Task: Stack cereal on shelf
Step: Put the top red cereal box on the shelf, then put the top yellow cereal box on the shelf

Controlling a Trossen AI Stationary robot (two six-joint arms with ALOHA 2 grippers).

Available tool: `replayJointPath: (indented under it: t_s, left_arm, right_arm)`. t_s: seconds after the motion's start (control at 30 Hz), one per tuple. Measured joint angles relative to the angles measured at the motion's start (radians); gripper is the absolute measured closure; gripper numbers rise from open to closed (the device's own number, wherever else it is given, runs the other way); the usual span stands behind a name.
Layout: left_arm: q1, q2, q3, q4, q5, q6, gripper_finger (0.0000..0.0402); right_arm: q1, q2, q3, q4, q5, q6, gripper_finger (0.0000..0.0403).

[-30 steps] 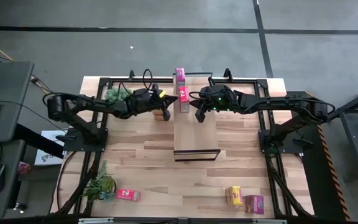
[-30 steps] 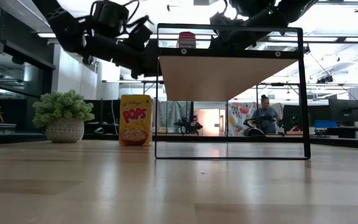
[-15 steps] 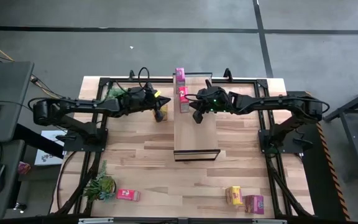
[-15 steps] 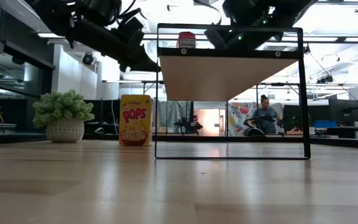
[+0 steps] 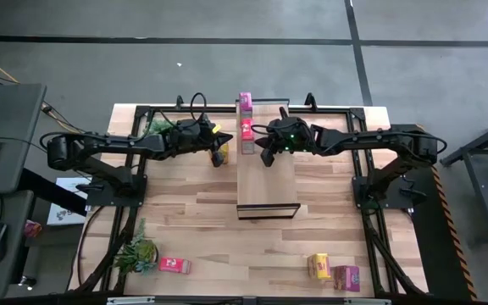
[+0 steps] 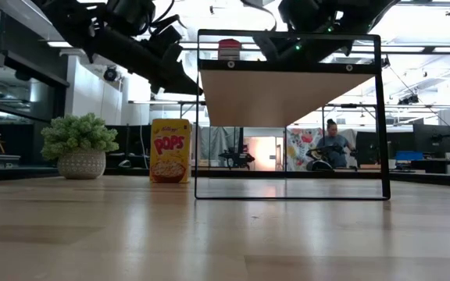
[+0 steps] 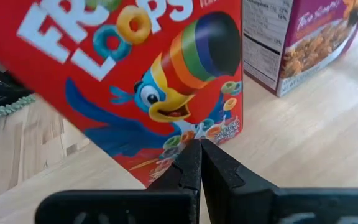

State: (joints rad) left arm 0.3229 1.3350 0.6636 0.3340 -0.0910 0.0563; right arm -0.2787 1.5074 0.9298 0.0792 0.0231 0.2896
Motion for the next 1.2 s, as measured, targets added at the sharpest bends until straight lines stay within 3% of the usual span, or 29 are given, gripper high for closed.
replayJointPath:
  t_s: [0.3, 0.47, 0.63, 0.87, 1.03, 1.2]
  left_arm:
    - [0.000, -0.070, 0.000, -0.076, -0.018, 0.042, 0.0401]
    - [0.000, -0.207, -0.006, -0.195, -0.053, 0.042, 0.0401]
    - [0.000, -0.365, -0.091, -0.211, -0.052, 0.042, 0.0401]
    - [0.000, -0.548, -0.202, -0.192, -0.052, 0.052, 0.0401]
    - [0.000, -0.542, -0.219, -0.170, -0.045, 0.027, 0.0380]
    - [0.000, -0.471, -0.220, -0.136, -0.042, 0.026, 0.0314]
  right_arm:
    - [-0.007, -0.004, 0.000, -0.040, 0.000, -0.027, 0.0403]
    - [-0.032, -0.058, 0.000, -0.114, 0.036, -0.068, 0.0403]
    - [-0.041, -0.148, -0.005, -0.224, 0.074, -0.099, 0.0403]
    - [-0.033, -0.281, -0.144, -0.140, 0.086, -0.088, 0.0403]
    - [-0.037, -0.365, -0.283, 0.024, 0.085, -0.070, 0.0403]
    - [-0.049, -0.430, -0.312, 0.031, 0.078, -0.051, 0.0403]
